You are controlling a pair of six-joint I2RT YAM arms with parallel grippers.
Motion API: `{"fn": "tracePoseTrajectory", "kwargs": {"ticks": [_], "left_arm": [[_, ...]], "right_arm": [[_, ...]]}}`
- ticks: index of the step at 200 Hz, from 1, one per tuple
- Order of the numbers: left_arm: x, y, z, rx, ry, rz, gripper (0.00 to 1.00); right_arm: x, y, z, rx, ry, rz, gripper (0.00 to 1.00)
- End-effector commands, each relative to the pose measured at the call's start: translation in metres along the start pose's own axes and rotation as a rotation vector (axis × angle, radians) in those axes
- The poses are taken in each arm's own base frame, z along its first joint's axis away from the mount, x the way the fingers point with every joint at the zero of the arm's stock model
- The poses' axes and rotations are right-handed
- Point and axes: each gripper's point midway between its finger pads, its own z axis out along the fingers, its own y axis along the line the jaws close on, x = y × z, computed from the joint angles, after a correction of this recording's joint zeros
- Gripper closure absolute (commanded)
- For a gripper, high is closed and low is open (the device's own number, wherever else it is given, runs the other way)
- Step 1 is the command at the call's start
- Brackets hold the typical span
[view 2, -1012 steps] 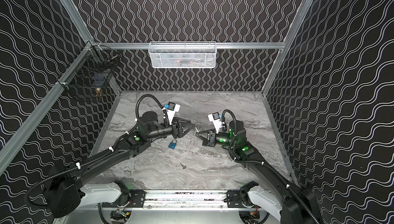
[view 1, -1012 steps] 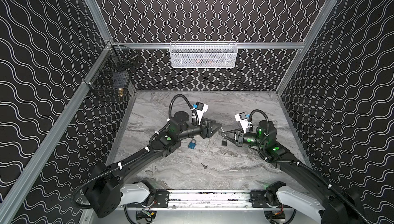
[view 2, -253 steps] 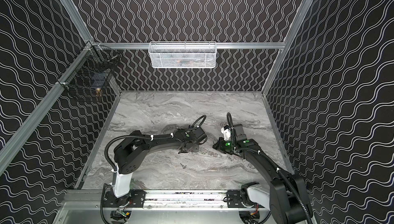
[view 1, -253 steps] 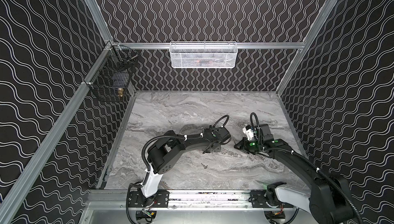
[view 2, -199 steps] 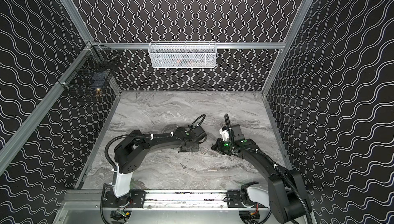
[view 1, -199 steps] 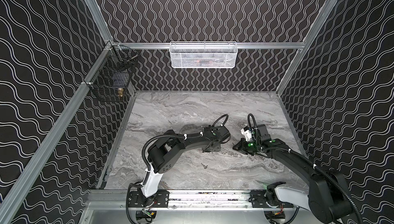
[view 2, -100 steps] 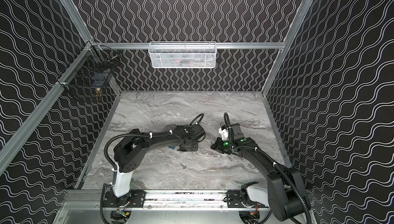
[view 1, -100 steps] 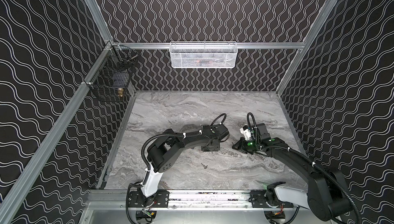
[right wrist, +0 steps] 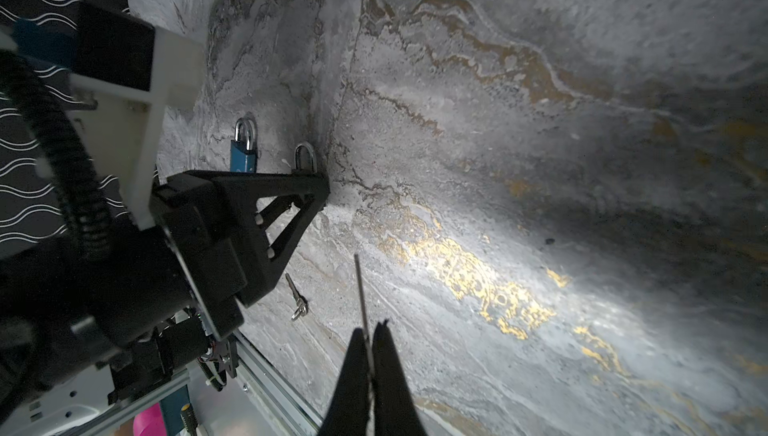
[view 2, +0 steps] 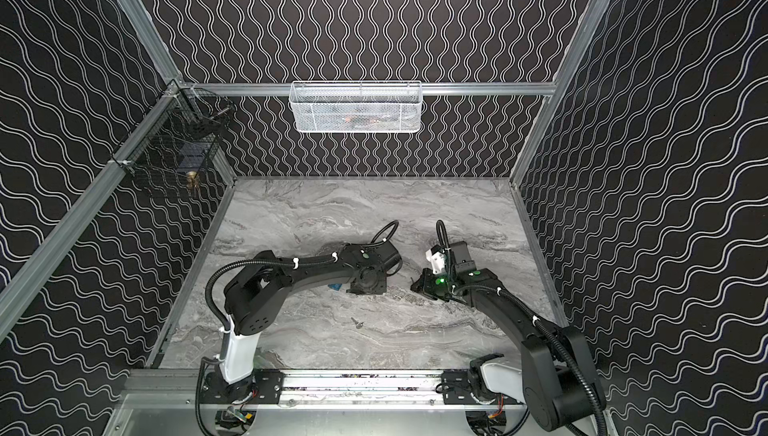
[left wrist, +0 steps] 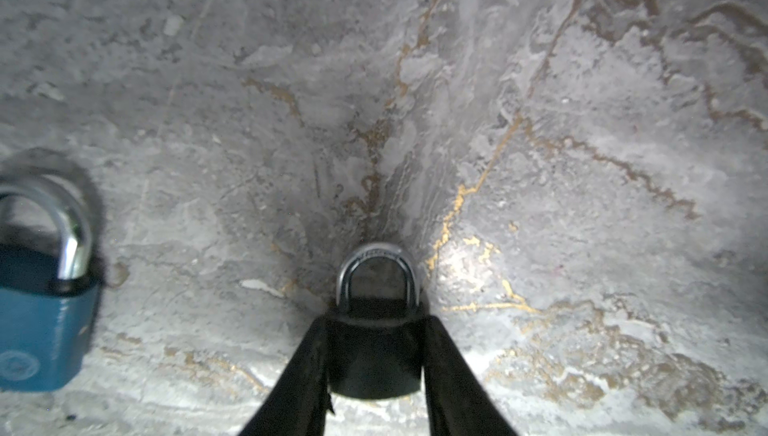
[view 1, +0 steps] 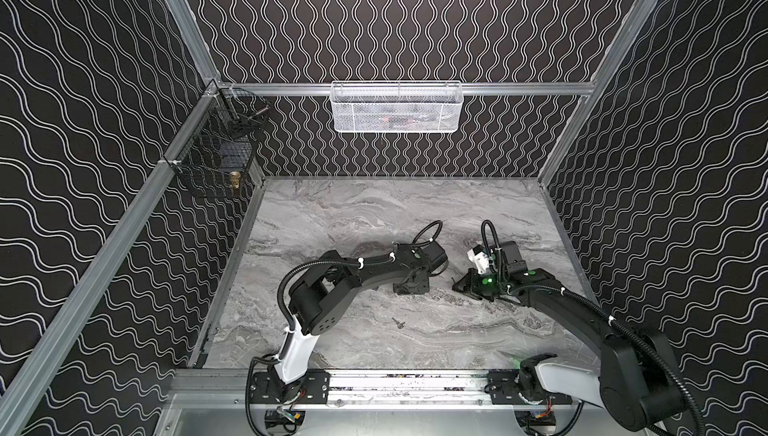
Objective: Unlock with the key
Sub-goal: 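Lift the black padlock with the left gripper toward the right gripper's key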
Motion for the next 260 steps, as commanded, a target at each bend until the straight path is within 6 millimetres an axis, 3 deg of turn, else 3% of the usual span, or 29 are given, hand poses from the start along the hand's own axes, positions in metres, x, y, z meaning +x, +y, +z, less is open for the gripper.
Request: {"fn": "tracePoseTrajectory", "kwargs": {"ticks": [1, 62, 127, 181, 260], "left_arm": [[0.014, 0.002, 0.006, -0.004, 0.064, 0.005, 0.66], [0.0, -0.006, -0.017, 0.08, -0.005, -0.036, 0.73], [-0.021, 0.004, -0.068, 0.21, -0.145, -0.203, 0.81], [-0.036, 0.024, -0.102, 0.274, -0.266, -0.391, 0.85], [-0.038, 0.039, -0.127, 0.384, -0.315, -0.598, 0.92]], "right_arm": [[-0.002, 0.005, 0.001, -0.021, 0.001, -0.016, 1.0], [0.001, 0.01, 0.005, 0.001, 0.02, -0.035, 1.0], [0.001, 0.027, 0.003, 0.036, -0.027, -0.059, 1.0], [0.014, 0.067, 0.017, -0.002, -0.087, -0.125, 1.0], [0.029, 0.122, 0.037, -0.131, -0.239, -0.2, 1.0]]}}
